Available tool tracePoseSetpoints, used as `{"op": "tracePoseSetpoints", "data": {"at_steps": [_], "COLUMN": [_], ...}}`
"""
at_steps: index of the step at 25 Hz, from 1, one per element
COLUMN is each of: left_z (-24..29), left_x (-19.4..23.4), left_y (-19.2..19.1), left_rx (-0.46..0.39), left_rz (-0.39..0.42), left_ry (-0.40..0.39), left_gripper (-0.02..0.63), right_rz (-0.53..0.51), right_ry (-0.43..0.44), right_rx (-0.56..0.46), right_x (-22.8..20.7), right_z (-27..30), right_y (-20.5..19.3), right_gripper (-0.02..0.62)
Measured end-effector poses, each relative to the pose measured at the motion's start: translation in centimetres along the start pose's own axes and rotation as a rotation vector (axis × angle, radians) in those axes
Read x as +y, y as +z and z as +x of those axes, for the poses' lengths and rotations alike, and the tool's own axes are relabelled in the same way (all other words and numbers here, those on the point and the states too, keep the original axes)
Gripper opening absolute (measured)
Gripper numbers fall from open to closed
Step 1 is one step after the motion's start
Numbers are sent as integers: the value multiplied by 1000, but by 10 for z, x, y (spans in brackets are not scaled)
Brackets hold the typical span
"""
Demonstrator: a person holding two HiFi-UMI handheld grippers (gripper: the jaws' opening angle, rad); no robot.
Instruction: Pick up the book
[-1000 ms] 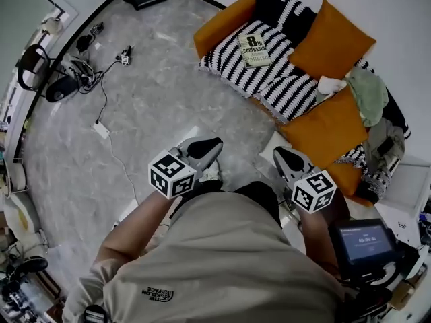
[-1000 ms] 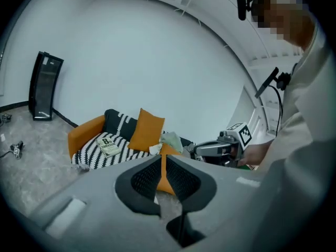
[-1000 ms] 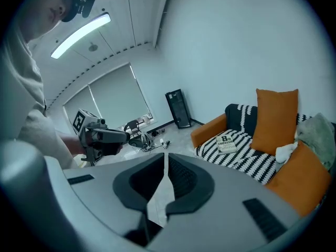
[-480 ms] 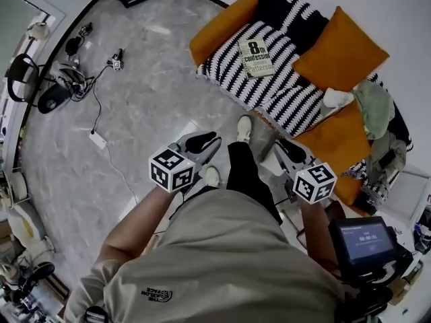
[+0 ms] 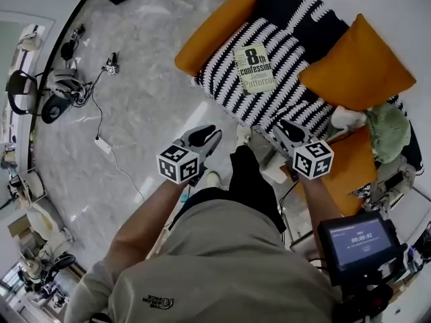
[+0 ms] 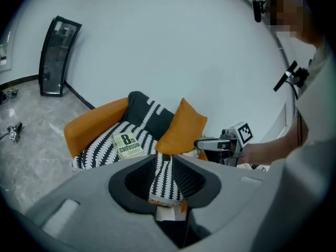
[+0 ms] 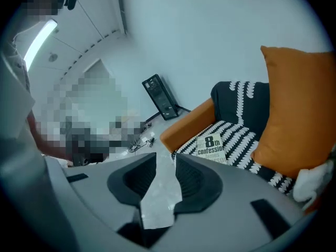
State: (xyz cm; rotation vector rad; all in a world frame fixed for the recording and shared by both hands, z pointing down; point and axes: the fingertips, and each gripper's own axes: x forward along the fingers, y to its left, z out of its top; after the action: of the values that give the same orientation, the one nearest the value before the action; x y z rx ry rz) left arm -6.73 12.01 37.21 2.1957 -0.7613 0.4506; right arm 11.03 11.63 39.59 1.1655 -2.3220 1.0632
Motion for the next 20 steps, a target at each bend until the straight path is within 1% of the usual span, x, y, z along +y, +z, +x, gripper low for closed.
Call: {"op": "tracePoseSetpoints", "data": {"at_steps": [3, 7, 10, 16, 20], "left_z": [49, 112, 161, 230, 264], "left_x": [31, 67, 102, 163, 205], "left_y": [5, 2, -1, -32, -47], "left_rx": [25, 79, 107, 176, 191], "left_rz": [-68, -114, -137, -228, -272], "left_ry": [21, 51, 56, 91, 117], "left_gripper": [89, 98, 111, 138, 150], "right_rz": [24, 51, 61, 86, 121], "right_ry": [-4, -7, -3, 17, 14], "right_rx": [49, 133, 169, 272, 280], "right_x": [-61, -132, -178, -238, -272], "right_z": [38, 83, 124, 198, 244], "right_y": [3, -8, -16, -38, -43], "right_gripper": [123, 123, 124, 127, 143]}}
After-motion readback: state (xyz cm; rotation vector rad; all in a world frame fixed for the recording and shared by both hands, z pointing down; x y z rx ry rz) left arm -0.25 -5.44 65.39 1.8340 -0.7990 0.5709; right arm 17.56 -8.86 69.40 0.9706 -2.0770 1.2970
